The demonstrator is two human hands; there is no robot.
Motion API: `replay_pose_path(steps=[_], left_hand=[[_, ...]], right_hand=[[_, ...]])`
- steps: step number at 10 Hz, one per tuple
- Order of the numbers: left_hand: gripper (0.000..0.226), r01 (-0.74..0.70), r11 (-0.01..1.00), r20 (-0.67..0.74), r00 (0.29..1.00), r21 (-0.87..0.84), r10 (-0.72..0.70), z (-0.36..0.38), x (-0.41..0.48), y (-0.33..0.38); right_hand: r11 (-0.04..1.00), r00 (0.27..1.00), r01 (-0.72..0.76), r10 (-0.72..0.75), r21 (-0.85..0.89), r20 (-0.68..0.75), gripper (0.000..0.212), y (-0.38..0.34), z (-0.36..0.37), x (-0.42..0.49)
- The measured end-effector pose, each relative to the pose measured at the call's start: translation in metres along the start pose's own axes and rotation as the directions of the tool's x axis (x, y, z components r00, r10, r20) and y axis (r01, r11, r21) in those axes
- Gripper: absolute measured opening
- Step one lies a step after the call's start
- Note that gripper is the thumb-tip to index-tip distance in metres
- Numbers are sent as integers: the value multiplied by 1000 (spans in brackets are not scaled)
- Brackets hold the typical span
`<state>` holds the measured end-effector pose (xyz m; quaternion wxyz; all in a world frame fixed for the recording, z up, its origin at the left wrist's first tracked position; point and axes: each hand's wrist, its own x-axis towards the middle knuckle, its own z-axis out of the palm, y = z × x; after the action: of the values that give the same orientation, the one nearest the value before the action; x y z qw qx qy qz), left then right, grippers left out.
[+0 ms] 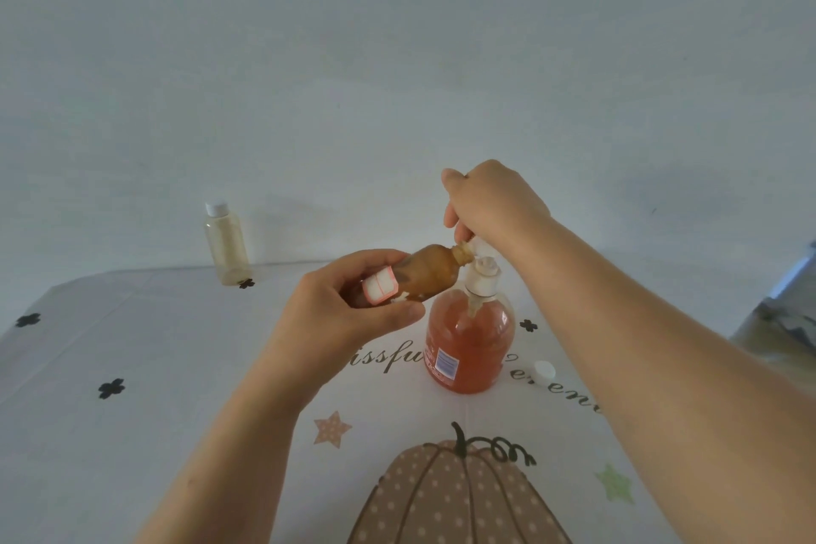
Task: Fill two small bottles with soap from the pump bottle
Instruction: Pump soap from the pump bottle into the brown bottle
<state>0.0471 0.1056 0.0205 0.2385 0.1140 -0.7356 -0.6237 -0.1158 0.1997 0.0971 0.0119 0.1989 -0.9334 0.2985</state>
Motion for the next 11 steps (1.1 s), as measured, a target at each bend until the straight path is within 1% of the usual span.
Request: replay_pose_path(steps=[2, 3, 4, 5, 6, 7, 8, 9, 11], left_hand=[[42, 30, 1000, -12, 999, 2, -30, 0, 1, -2], [42, 28, 1000, -16, 999, -4, -28, 0, 1, -1], [42, 26, 1000, -22, 999, -10, -26, 0, 0, 0], [42, 20, 1000, -15, 1000, -2, -20, 0, -1, 0], [43, 19, 1000, -20, 1000, -1, -19, -1, -1, 0], [43, 18, 1000, -26, 1000, 5, -18, -1, 0, -2], [42, 25, 999, -9, 1000, 34, -25, -2, 1, -3], [43, 46, 998, 5, 999, 39, -46, -4, 2, -4], [42, 28, 1000, -1, 1000, 1, -28, -3, 0, -1]], right_hand=[[998, 998, 40, -42, 48, 43, 49, -5, -17, -5], [997, 997, 54, -50, -59, 67, 45, -4, -19, -7], [989, 995, 50, -38, -138, 92, 48, 2, -11, -10], [988, 992, 7, 13, -157, 123, 48, 4, -4, -11], [988, 987, -8, 33, -154, 156, 49, 0, -3, -12], [987, 978, 13, 20, -160, 206, 42, 1, -2, -14], [988, 972, 8, 29, -157, 234, 27, 5, 4, -16], [974, 962, 39, 24, -225, 272, 29, 5, 5, -22], [990, 966, 1, 35, -138, 256, 39, 3, 1, -18]])
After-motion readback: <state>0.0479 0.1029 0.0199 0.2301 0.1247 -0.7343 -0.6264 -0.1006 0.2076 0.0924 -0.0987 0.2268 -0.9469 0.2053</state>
